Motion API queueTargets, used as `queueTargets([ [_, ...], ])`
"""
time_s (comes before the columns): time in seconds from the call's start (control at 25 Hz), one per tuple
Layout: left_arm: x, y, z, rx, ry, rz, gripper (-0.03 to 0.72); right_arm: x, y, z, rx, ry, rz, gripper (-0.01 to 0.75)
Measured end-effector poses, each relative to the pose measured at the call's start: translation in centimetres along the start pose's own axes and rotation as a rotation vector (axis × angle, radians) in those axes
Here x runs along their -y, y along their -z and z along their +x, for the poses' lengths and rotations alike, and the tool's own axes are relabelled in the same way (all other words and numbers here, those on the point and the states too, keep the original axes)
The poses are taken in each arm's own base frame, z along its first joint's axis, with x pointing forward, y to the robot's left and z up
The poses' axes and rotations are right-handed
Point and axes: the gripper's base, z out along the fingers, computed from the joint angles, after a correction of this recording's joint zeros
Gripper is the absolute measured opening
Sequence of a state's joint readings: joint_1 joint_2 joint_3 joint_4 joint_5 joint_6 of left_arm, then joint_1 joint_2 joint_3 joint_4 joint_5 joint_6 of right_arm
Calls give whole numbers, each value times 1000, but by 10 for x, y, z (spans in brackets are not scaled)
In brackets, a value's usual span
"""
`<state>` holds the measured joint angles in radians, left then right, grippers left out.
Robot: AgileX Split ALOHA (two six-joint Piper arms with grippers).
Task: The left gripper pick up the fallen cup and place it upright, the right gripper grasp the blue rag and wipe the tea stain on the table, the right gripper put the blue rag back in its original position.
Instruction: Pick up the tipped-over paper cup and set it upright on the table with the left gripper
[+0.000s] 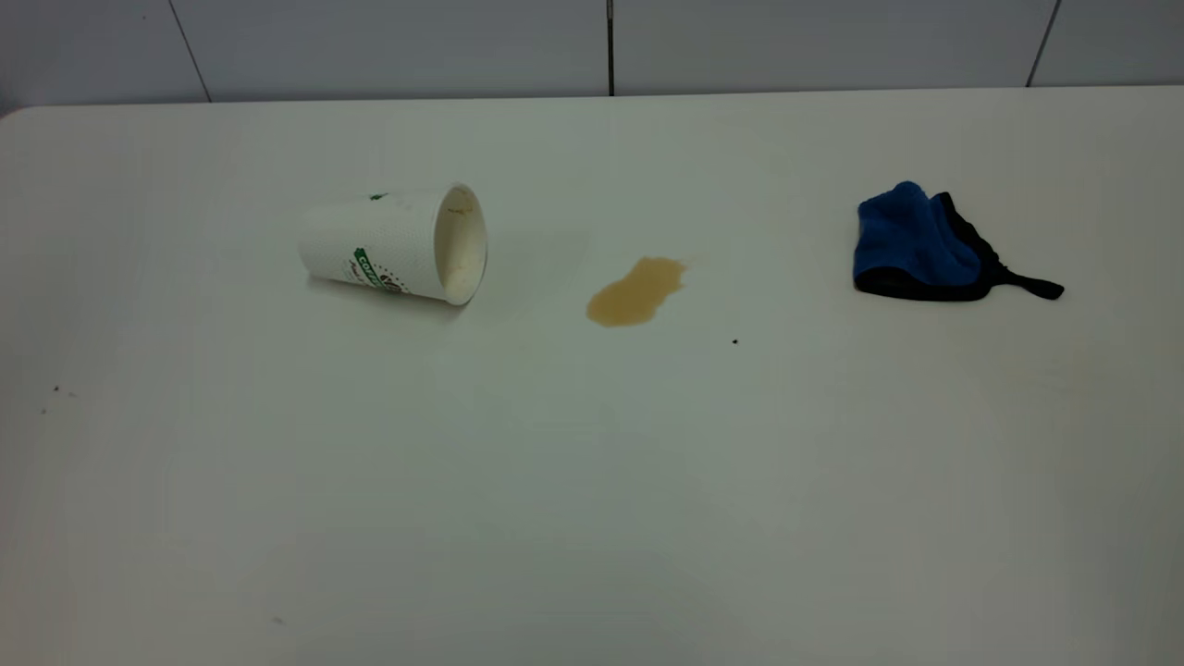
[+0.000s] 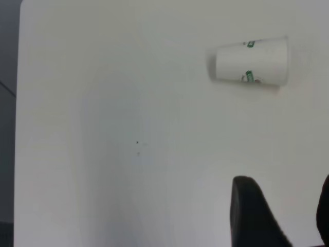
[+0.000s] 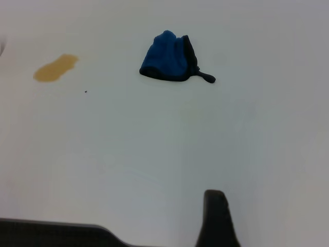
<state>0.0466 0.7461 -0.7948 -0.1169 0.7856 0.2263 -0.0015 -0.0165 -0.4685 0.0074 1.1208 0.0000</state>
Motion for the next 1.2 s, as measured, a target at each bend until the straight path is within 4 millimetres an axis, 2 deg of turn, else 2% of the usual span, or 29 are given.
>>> queueTargets([
  [0.32, -23, -71, -58, -109, -18, -67, 368, 0, 0, 0, 0, 0, 0, 580],
  [0.52, -16, -116, -89, -186, -63, -50, 381, 0, 0, 0, 0, 0, 0, 580],
  [0.64, 0, -141, -100, -236, -143, -61, 443, 0, 0, 0, 0, 0, 0, 580],
  [0.84, 43, -180, -108, -321, -275, -192, 576, 0, 0, 0, 0, 0, 0, 580],
  [1.04, 98, -222, -103, -335, -380, -328, 595, 0, 0, 0, 0, -6, 0, 580],
  [1.2, 140, -260, -92, -339, -451, -339, 595, 0, 0, 0, 0, 0, 0, 580],
])
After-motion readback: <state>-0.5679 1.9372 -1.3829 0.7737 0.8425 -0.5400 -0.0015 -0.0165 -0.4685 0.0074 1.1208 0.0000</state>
